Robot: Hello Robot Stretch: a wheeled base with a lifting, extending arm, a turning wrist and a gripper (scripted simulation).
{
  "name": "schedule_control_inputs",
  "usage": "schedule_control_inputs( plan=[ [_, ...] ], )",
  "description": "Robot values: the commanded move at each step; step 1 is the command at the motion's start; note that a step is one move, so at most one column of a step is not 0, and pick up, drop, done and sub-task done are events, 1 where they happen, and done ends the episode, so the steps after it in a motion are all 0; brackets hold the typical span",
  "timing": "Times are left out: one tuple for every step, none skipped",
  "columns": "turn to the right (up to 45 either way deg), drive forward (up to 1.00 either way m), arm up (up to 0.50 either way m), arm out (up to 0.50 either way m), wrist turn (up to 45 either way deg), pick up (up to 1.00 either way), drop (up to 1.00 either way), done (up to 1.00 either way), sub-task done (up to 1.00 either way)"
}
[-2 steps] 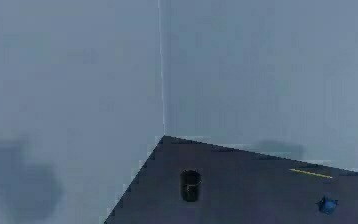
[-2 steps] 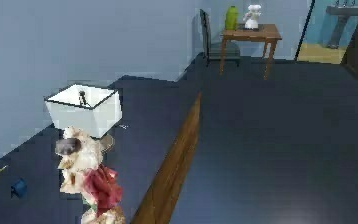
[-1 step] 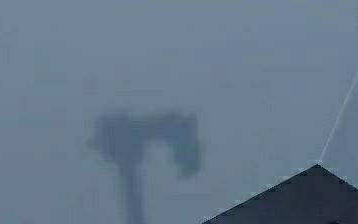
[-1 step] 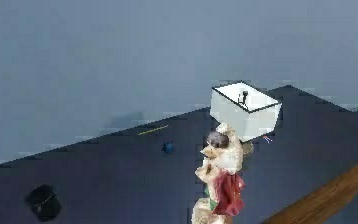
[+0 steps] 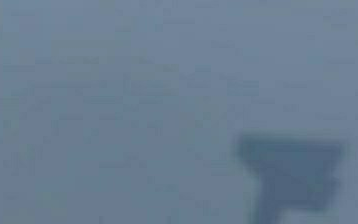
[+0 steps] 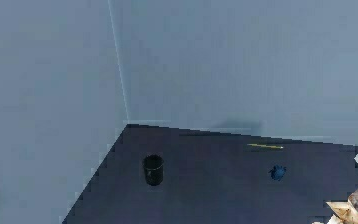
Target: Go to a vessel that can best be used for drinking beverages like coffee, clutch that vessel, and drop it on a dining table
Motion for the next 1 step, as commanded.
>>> schedule_control_inputs(
  plan=[
    [0.0,0.00,0.50,0.00,0.0,0.00,0.00,0.00,0.00]
  ],
)
